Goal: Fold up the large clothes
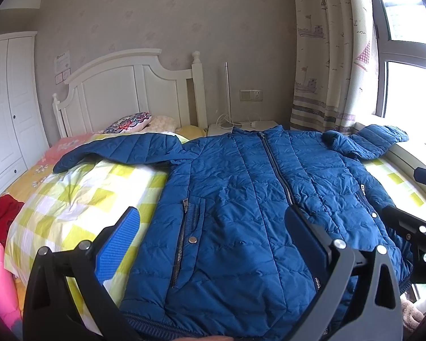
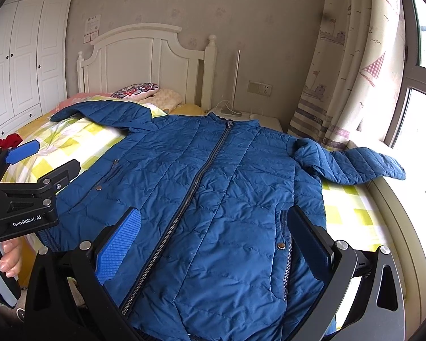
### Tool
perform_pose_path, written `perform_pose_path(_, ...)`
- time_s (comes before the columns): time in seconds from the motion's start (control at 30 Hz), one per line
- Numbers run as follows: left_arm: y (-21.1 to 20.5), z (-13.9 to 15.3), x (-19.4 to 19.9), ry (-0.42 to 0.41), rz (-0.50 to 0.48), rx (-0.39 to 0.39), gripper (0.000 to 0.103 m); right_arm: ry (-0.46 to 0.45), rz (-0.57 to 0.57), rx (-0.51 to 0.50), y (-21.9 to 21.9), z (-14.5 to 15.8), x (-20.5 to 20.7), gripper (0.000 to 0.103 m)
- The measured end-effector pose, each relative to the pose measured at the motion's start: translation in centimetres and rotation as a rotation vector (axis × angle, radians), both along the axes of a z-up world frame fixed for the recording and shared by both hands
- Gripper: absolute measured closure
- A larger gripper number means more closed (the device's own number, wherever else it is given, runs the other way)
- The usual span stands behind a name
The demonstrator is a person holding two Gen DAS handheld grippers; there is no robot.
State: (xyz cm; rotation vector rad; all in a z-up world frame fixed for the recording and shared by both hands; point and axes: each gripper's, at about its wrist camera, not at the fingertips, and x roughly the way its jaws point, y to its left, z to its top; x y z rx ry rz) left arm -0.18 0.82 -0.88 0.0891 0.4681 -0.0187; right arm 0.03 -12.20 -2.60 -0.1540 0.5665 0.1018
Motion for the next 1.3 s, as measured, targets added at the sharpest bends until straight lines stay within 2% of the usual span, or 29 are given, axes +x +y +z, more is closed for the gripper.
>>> perform_pose_path(1.3, 0.14, -0.21, -0.08, 0.0, -0.002, 0.0, 0.002, 0.003, 0.0, 0.005, 0.21, -0.37, 0.05, 0.004)
